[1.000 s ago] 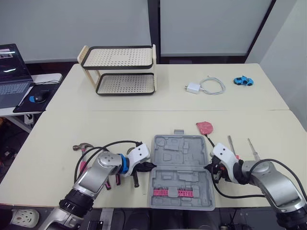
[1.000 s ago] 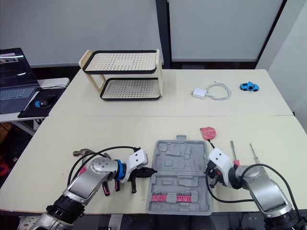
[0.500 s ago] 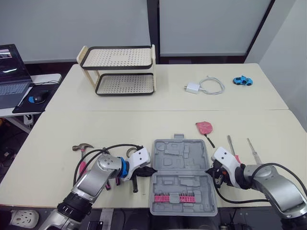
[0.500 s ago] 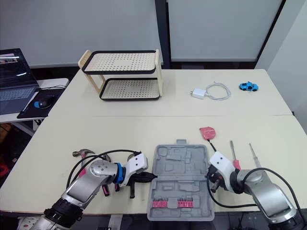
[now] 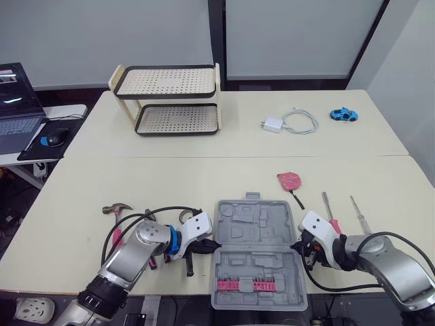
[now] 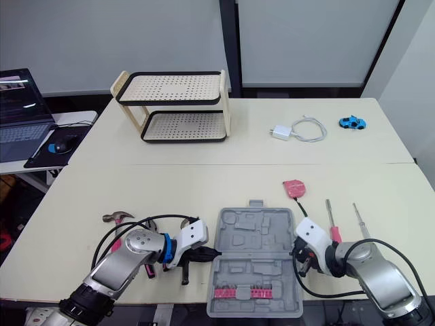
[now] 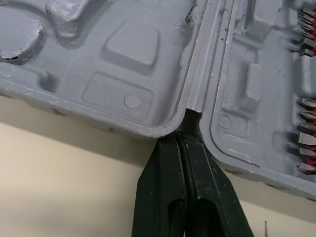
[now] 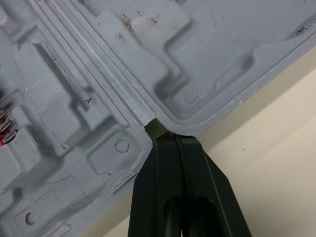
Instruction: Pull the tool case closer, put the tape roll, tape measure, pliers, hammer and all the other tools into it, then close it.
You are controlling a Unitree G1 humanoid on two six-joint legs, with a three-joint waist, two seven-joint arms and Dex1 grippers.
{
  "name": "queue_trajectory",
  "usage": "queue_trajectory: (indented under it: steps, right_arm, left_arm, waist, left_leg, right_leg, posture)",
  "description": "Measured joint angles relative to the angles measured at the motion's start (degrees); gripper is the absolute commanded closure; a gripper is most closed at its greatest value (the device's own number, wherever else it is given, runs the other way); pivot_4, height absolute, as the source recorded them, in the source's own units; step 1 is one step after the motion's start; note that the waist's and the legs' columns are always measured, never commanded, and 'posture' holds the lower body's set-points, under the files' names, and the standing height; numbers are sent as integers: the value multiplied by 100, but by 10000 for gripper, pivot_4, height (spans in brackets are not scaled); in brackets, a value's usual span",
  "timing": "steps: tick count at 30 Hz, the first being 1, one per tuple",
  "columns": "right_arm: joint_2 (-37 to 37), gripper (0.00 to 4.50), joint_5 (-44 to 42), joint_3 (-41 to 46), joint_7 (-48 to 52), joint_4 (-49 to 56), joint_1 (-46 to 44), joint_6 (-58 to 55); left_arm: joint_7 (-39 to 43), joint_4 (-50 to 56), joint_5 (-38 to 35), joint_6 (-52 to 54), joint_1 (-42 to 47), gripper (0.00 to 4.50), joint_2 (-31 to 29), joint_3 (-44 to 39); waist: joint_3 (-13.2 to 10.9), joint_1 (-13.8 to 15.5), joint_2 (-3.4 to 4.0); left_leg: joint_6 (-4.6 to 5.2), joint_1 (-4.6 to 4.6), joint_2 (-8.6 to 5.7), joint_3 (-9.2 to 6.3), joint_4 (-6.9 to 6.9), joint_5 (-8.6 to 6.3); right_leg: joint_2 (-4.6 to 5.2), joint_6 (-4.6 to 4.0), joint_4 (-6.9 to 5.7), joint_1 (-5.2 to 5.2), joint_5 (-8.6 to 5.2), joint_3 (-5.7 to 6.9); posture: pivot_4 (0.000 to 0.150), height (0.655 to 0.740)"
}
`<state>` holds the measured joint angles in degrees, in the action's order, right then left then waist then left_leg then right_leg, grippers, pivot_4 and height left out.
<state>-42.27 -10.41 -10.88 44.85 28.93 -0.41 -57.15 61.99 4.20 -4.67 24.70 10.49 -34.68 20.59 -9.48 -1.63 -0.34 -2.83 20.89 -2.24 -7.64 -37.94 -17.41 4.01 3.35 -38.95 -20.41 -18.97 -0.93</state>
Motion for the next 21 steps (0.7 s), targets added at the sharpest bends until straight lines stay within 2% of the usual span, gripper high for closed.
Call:
queue_trajectory:
  steps: [21]
  right_arm:
    - [-119, 44621, -179, -74, 0, 18, 104, 19]
  left_arm:
    - [96, 149, -1, 151, -77, 44762, -55, 1]
  waist:
    - [0, -1, 0]
  left_leg:
    - [0, 0, 0, 0, 0, 0]
  right_leg:
    - [0, 0, 0, 0, 0, 0]
  posture:
    - [1500, 7400]
